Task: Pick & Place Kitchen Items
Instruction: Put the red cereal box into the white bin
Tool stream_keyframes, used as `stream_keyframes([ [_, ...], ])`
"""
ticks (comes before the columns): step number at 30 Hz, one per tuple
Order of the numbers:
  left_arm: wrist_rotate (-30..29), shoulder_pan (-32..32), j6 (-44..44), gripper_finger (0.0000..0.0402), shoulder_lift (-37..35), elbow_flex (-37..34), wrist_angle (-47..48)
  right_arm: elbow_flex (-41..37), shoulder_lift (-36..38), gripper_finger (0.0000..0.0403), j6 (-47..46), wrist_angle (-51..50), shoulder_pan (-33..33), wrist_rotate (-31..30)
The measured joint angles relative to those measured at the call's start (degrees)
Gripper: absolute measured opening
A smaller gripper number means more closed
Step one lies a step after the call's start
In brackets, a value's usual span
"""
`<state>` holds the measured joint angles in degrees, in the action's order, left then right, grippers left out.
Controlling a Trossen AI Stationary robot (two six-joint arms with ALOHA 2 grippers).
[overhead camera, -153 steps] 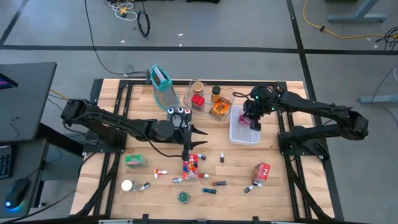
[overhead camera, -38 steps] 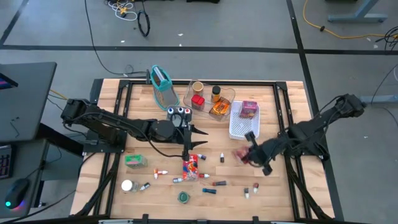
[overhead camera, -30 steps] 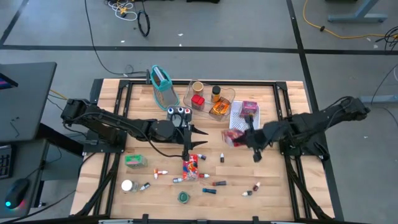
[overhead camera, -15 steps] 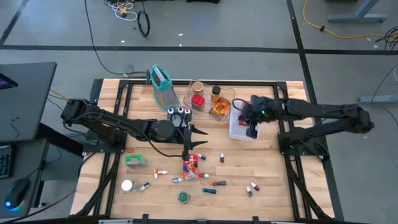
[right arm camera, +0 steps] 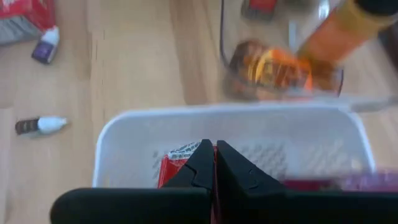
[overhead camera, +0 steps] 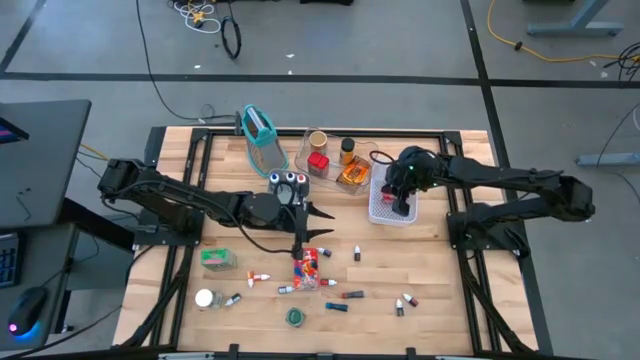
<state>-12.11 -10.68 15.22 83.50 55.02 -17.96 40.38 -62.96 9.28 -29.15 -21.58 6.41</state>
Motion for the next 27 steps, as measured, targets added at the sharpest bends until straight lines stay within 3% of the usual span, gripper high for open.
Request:
stream_keyframes([
  [10, 0.0, 0.0, -1.4, 0.0142, 0.0, 0.0, 0.0, -2.2, 0.1, 0.0042, 4.3, 2.5, -2.9, 0.1],
  [20, 0.0, -0.1, -4.5, 0.0142, 0.0, 0.0, 0.1, -2.1, 1.2, 0.0090, 5.9, -0.2, -3.0, -14.4],
  [27, 0.0, -0.1, -5.3, 0.0142, 0.0, 0.0, 0.1, -2.2, 4.8, 0.0102, 6.7, -1.4, -3.0, -9.9],
])
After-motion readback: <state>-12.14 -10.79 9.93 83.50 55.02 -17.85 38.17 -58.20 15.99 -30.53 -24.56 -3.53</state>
